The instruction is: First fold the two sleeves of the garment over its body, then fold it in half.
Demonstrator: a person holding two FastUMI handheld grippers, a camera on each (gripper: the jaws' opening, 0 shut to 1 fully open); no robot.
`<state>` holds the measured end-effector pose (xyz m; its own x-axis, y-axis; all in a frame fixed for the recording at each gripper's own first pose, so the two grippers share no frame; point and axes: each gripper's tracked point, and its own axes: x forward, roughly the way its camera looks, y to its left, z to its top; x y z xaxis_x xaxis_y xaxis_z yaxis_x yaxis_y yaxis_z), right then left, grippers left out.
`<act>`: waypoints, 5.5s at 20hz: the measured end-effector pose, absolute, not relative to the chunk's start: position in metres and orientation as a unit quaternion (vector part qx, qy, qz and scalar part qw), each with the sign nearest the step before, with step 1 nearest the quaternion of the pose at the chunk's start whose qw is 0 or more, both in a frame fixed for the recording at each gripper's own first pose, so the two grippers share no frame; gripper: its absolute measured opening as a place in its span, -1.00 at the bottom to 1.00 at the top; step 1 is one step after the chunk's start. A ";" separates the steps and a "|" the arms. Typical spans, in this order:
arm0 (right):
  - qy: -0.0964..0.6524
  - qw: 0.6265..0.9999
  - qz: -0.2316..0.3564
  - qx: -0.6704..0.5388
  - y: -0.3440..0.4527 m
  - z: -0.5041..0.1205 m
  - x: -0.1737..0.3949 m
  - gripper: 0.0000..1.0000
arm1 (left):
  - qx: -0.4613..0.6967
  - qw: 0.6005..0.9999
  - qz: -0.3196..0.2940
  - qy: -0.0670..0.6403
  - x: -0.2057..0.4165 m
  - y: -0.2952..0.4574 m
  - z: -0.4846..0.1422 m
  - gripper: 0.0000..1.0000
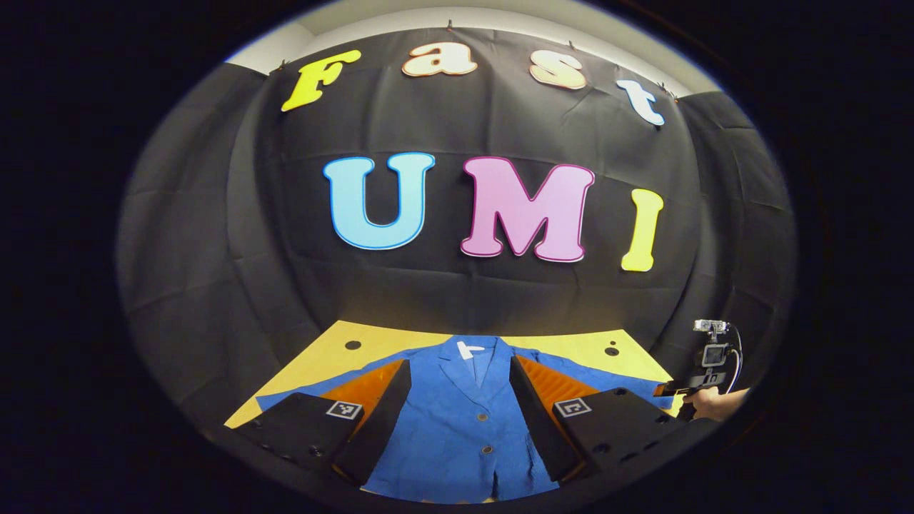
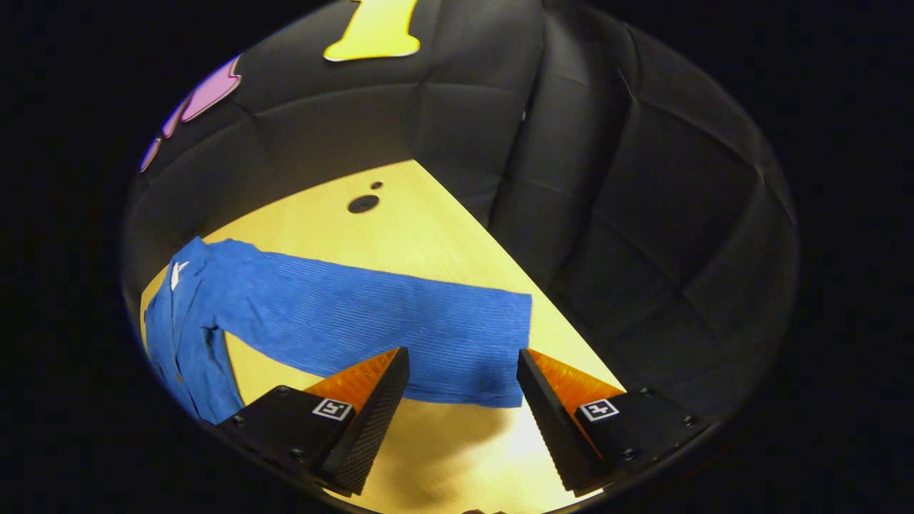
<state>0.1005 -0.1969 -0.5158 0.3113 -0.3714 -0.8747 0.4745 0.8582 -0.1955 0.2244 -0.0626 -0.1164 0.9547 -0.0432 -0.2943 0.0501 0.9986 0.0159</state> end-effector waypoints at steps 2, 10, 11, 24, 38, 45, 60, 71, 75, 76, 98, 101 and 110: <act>0.536 0.793 -0.280 0.071 -0.211 -0.531 0.096 0.98 | 0.015 0.987 -0.033 0.157 0.230 -0.071 -0.123 0.60; 0.552 0.774 -0.289 0.113 -0.221 -0.539 0.089 0.96 | 0.025 0.984 -0.057 0.168 0.247 -0.095 -0.132 0.60; 0.557 0.772 -0.283 0.113 -0.220 -0.540 0.090 0.93 | 0.024 0.983 -0.058 0.170 0.247 -0.096 -0.134 0.60; 0.521 0.808 -0.184 0.204 -0.128 -0.514 0.147 -0.91 | 0.019 0.982 -0.030 0.184 0.225 -0.064 -0.140 0.60; 0.483 0.854 0.072 0.180 0.176 -0.431 0.266 -0.91 | -0.026 0.979 0.057 0.195 0.163 0.016 -0.153 0.60; 0.501 0.825 0.202 0.166 0.396 -0.445 0.263 -0.91 | -0.053 0.970 0.117 0.205 0.143 0.074 -0.175 0.60; 0.446 0.860 0.206 0.136 0.445 -0.513 0.245 0.95 | -0.117 0.939 0.225 0.233 0.185 0.230 -0.287 0.65; 0.269 0.937 0.215 0.059 0.316 -0.412 0.205 0.94 | -0.184 0.879 0.311 0.312 0.236 0.358 -0.405 0.66; 0.245 0.951 0.184 0.037 0.249 -0.377 0.204 0.95 | -0.176 0.864 0.319 0.348 0.246 0.366 -0.428 0.66; 0.232 0.956 0.176 0.024 0.232 -0.365 0.205 0.95 | -0.170 0.857 0.323 0.364 0.245 0.369 -0.438 0.66; 0.272 0.961 0.049 0.000 0.087 -0.383 0.180 0.96 | -0.131 0.912 0.190 0.340 0.330 0.269 -0.377 -0.98; 0.275 0.961 0.032 0.001 0.072 -0.384 0.176 0.96 | -0.096 0.944 0.105 0.298 0.378 0.191 -0.325 -0.98; 0.301 0.952 -0.060 0.006 -0.017 -0.402 0.139 0.95 | -0.066 0.951 -0.154 0.258 0.457 -0.102 -0.277 -0.98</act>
